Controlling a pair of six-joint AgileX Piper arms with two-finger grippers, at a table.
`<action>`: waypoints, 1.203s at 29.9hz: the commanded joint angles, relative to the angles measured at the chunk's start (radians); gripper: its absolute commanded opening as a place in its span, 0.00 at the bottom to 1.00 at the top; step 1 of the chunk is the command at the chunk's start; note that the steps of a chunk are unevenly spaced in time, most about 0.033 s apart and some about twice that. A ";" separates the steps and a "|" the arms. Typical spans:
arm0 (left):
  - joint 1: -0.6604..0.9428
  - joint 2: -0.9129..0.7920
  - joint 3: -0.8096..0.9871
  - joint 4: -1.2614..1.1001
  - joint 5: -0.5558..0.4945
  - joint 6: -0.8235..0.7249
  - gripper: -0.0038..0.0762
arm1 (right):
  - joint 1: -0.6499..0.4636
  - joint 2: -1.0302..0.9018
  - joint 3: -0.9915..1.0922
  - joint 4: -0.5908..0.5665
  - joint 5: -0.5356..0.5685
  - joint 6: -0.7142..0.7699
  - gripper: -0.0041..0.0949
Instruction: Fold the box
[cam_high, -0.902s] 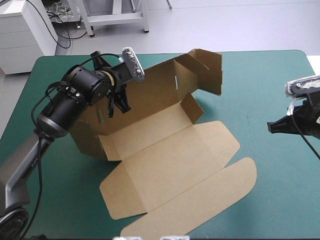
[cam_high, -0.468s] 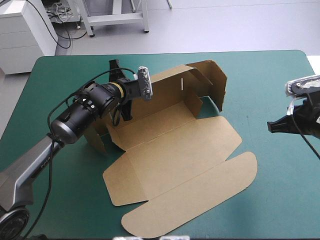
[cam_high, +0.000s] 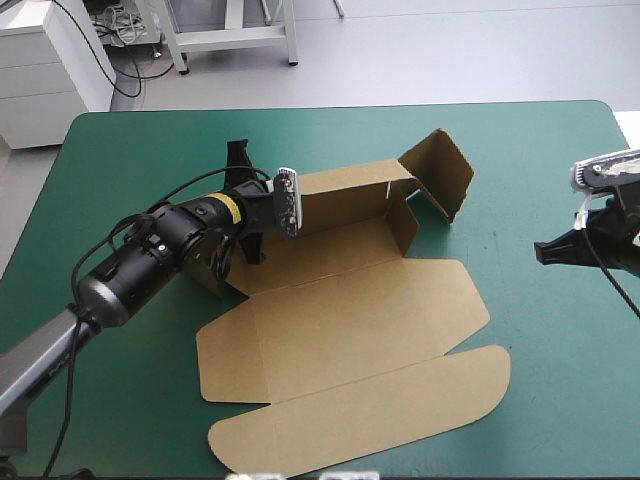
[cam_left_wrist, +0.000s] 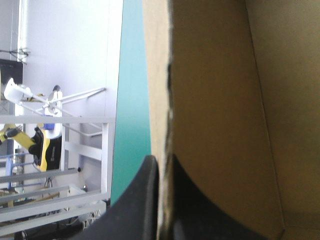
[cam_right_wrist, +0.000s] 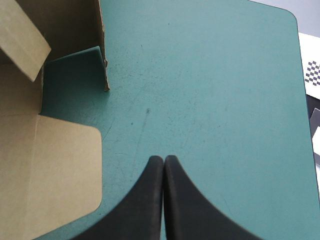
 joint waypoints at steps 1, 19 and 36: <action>-0.009 -0.098 0.044 -0.094 -0.090 0.098 0.04 | -0.006 -0.011 -0.027 0.004 -0.067 0.006 0.02; -0.009 -0.270 0.251 -0.221 -0.232 0.264 0.04 | -0.006 -0.011 -0.027 0.054 -0.086 0.006 0.02; -0.009 -0.191 0.251 -0.260 -0.281 0.315 0.04 | -0.006 0.000 -0.025 0.095 -0.094 0.006 0.02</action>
